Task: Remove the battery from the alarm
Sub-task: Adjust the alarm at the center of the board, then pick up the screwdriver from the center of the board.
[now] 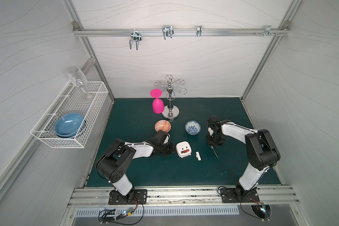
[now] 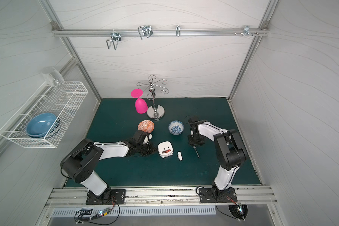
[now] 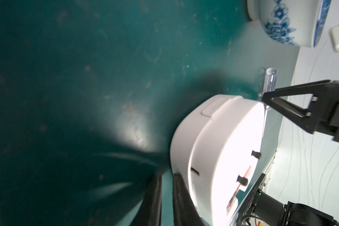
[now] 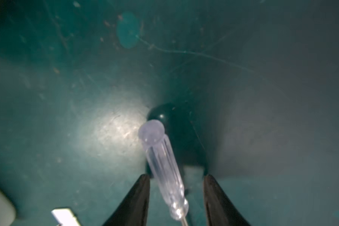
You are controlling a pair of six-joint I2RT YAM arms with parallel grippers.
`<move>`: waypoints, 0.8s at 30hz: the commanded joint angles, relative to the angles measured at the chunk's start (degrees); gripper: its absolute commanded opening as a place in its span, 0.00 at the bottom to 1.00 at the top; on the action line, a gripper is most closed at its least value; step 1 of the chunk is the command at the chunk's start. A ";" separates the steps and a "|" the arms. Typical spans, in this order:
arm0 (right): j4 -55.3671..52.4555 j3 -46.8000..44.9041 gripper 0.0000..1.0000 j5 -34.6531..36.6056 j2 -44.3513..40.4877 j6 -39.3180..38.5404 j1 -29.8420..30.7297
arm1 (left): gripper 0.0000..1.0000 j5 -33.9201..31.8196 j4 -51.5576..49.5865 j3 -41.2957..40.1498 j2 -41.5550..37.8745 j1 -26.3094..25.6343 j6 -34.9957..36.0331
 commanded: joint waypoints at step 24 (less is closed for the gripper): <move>10.08 -9.69 0.05 -14.97 -46.82 18.62 10.85 | 0.76 1.45 10.44 1.06 -23.80 -17.05 12.93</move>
